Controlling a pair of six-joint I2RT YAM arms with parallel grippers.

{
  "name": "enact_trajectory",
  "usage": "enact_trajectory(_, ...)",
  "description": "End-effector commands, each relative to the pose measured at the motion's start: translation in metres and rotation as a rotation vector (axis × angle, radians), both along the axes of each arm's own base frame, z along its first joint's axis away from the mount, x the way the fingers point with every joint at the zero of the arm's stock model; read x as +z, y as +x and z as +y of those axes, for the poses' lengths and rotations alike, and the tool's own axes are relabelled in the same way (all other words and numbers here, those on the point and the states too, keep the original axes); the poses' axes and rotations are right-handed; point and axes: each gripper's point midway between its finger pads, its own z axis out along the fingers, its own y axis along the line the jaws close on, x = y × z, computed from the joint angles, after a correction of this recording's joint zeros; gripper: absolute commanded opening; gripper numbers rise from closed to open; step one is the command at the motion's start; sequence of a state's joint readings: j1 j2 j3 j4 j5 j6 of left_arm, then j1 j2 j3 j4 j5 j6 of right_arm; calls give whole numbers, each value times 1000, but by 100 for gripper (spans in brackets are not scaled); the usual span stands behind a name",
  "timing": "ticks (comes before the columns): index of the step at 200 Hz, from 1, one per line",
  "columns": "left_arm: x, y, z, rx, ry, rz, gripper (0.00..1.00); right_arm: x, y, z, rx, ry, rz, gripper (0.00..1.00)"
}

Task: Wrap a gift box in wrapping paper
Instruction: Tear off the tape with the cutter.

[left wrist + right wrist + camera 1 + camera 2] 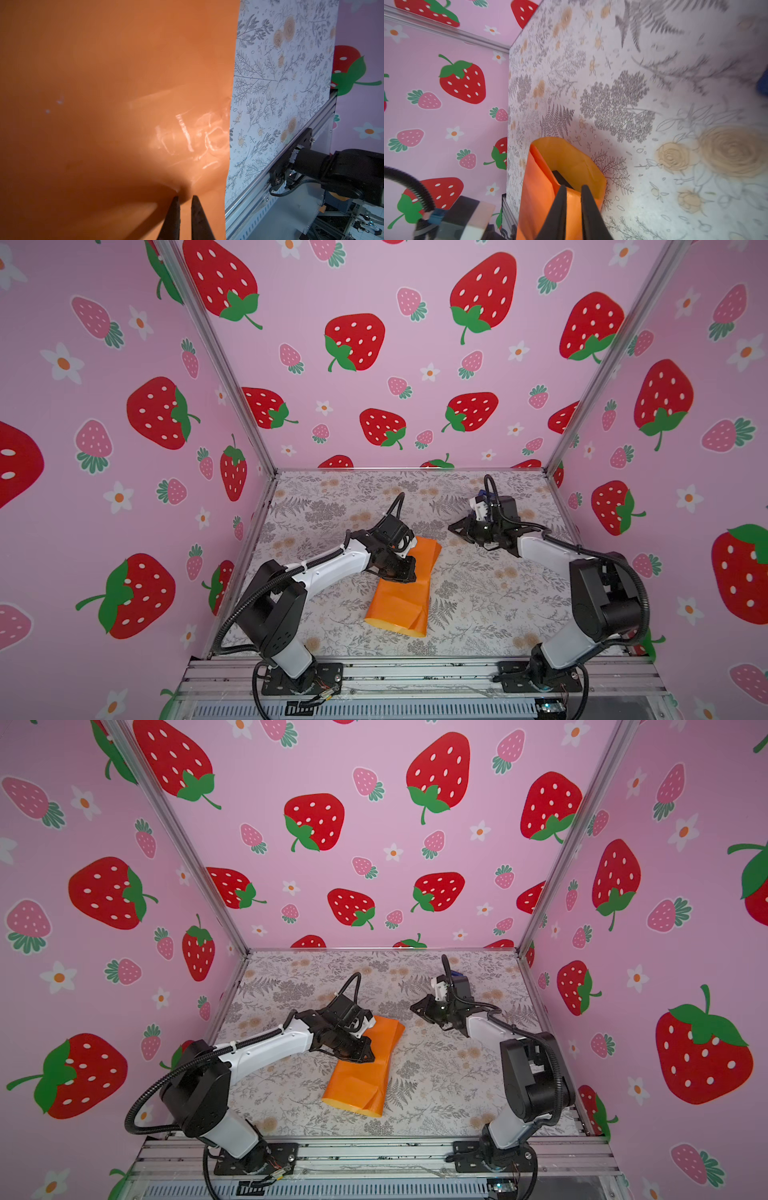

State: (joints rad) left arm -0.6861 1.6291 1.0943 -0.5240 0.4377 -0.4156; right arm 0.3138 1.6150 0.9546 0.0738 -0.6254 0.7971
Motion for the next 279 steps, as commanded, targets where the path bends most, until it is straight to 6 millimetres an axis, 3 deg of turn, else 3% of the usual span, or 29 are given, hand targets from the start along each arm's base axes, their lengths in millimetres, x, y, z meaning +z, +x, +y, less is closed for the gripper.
enact_trajectory(1,-27,-19,16,-1,82,89,14,26,14,-29,-15,-24,-66,23)
enact_trajectory(26,-26,-19,16,-3,78,86,14,27,35,-71,-96,-17,-56,48)
enact_trajectory(42,-25,-18,17,-1,76,87,14,22,47,-91,-126,14,-35,49)
enact_trajectory(63,-25,-18,17,-1,73,92,14,14,62,-103,-130,56,-9,45)
enact_trajectory(123,-25,-17,16,3,73,104,14,-25,85,-106,-111,94,67,48)
enact_trajectory(199,-27,-17,19,1,87,113,14,-58,93,-90,-35,245,126,29)
enact_trajectory(279,-30,-18,21,7,87,126,13,-54,106,-87,-21,285,123,12)
